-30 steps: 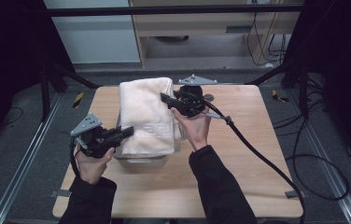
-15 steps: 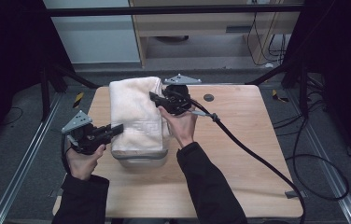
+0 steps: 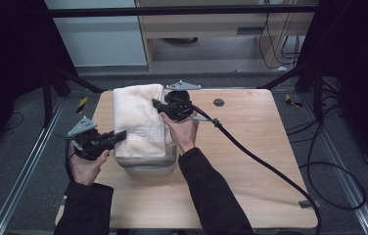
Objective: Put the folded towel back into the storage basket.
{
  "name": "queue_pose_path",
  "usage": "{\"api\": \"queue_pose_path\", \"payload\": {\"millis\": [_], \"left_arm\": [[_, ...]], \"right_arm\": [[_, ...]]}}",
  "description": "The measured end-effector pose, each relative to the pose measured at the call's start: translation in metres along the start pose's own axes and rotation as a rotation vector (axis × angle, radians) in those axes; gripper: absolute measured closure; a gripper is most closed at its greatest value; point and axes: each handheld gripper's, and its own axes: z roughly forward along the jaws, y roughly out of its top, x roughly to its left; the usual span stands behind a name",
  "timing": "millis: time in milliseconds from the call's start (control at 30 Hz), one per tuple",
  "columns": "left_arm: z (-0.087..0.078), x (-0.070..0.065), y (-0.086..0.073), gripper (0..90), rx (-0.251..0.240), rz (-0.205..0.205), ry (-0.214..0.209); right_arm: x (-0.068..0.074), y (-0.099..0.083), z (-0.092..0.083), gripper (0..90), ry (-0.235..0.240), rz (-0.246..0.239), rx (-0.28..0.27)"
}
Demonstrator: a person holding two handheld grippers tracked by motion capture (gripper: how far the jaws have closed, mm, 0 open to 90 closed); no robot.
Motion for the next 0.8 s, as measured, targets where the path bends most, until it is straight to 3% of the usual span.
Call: {"api": "queue_pose_path", "payload": {"millis": [400,633,800], "left_arm": [[0.018,0.014,-0.015,75.0,0.059,-0.016,0.018],[0.030,0.015,-0.022,75.0,0.095,-0.006,0.031],[0.037,0.016,-0.026,75.0,0.122,-0.001,0.046]], "right_arm": [[-0.005,-0.018,0.023,65.1,-0.035,-0.002,0.054],[-0.012,-0.032,0.031,65.0,-0.048,0.023,0.082],[-0.014,-0.038,0.035,64.7,-0.062,0.010,0.100]]}}
